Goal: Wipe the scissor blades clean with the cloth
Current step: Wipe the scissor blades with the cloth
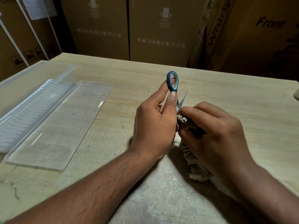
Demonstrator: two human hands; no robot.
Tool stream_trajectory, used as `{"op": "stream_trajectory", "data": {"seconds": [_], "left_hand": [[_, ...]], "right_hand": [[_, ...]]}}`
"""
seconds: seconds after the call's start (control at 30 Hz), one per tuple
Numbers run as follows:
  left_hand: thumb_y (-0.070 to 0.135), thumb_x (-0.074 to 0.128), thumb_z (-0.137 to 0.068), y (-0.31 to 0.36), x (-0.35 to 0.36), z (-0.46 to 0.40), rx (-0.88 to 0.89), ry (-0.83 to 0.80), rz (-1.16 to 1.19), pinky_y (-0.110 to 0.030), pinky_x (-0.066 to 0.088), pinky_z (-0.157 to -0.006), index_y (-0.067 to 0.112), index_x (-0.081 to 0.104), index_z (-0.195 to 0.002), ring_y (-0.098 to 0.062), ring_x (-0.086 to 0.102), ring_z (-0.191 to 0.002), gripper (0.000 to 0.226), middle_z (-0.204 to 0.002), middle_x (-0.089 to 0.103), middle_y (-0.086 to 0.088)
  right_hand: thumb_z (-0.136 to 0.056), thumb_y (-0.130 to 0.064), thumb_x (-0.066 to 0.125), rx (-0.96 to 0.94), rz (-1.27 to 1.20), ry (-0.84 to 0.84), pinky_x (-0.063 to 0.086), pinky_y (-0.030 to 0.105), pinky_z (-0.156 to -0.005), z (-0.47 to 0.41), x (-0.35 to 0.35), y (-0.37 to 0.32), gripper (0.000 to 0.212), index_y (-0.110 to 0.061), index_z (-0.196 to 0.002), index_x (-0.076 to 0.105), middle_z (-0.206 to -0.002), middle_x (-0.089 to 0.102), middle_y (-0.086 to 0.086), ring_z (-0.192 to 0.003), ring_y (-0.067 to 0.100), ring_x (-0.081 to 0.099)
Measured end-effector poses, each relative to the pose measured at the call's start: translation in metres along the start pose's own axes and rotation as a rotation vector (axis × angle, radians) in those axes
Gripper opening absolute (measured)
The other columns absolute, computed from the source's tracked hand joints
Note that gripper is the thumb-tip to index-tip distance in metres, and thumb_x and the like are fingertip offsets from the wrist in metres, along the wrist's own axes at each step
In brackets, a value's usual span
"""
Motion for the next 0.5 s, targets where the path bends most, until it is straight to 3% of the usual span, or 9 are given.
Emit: {"op": "stream_trajectory", "data": {"seconds": [0.07, 0.13, 0.2, 0.3, 0.37, 0.43, 0.5], "left_hand": [[0.028, 0.056, -0.11, 0.001, 0.003, 0.003, 0.002, -0.017, -0.024, -0.042, 0.065, -0.068, 0.04, 0.057, -0.151, -0.024, 0.073, -0.071, 0.042, -0.086, 0.073, 0.015], [0.028, 0.056, -0.11, 0.001, 0.005, 0.005, 0.009, -0.024, -0.028, -0.047, 0.063, -0.065, 0.041, 0.057, -0.15, -0.027, 0.073, -0.072, 0.042, -0.081, 0.072, 0.011], [0.027, 0.055, -0.111, 0.0, 0.002, 0.004, 0.007, -0.006, -0.006, -0.036, 0.048, -0.047, 0.042, 0.059, -0.148, -0.018, 0.052, -0.052, 0.04, -0.063, 0.06, -0.001], [0.024, 0.055, -0.111, -0.002, -0.005, 0.001, -0.02, 0.026, 0.044, -0.023, 0.032, -0.044, 0.04, 0.063, -0.144, -0.008, 0.035, -0.045, 0.038, -0.05, 0.045, 0.01], [0.025, 0.054, -0.11, 0.001, -0.005, 0.0, -0.03, 0.021, 0.043, -0.026, 0.035, -0.044, 0.045, 0.064, -0.137, -0.011, 0.04, -0.044, 0.035, -0.049, 0.047, 0.01], [0.028, 0.055, -0.11, 0.004, -0.004, -0.003, -0.049, 0.014, 0.035, -0.038, 0.044, -0.042, 0.047, 0.063, -0.134, -0.021, 0.047, -0.046, 0.032, -0.051, 0.05, 0.0], [0.029, 0.056, -0.109, 0.004, -0.003, -0.005, -0.085, -0.006, 0.048, -0.036, 0.056, -0.045, 0.04, 0.066, -0.133, -0.017, 0.059, -0.043, 0.028, -0.047, 0.058, 0.002]], "right_hand": [[-0.088, -0.014, 0.076, 0.008, 0.032, 0.02, 0.057, 0.037, -0.062, 0.001, -0.002, 0.001, 0.026, -0.006, -0.113, 0.078, -0.091, 0.072, 0.006, -0.073, 0.025, 0.066], [-0.088, -0.013, 0.077, 0.013, 0.03, 0.029, 0.056, 0.037, -0.062, 0.003, -0.004, 0.002, 0.025, -0.006, -0.111, 0.079, -0.09, 0.072, 0.006, -0.072, 0.025, 0.066], [-0.087, -0.011, 0.077, 0.001, 0.004, 0.016, 0.054, 0.033, -0.063, 0.002, -0.003, 0.002, 0.025, -0.006, -0.111, 0.079, -0.09, 0.071, 0.005, -0.073, 0.024, 0.065], [-0.087, -0.011, 0.077, -0.028, -0.025, -0.022, 0.051, 0.03, -0.064, -0.001, -0.001, 0.0, 0.025, -0.008, -0.112, 0.079, -0.091, 0.07, 0.004, -0.074, 0.022, 0.064], [-0.087, -0.013, 0.076, -0.026, -0.031, -0.031, 0.053, 0.029, -0.066, -0.003, -0.003, 0.003, 0.026, -0.009, -0.113, 0.08, -0.093, 0.071, 0.003, -0.075, 0.02, 0.065], [-0.089, -0.014, 0.075, 0.003, -0.054, -0.009, 0.051, 0.024, -0.069, -0.003, -0.01, 0.01, 0.024, -0.008, -0.111, 0.08, -0.093, 0.071, 0.003, -0.076, 0.018, 0.064], [-0.091, -0.018, 0.075, 0.022, -0.082, 0.001, 0.05, 0.021, -0.071, -0.004, -0.016, 0.019, 0.021, -0.009, -0.11, 0.079, -0.094, 0.07, 0.003, -0.077, 0.016, 0.064]]}}
Point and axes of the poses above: each hand's wrist, its own z-axis away from the middle knuckle, its own x-axis out of the palm, y = z × x, the point moved 8 cm from there along -z, towards the middle knuckle
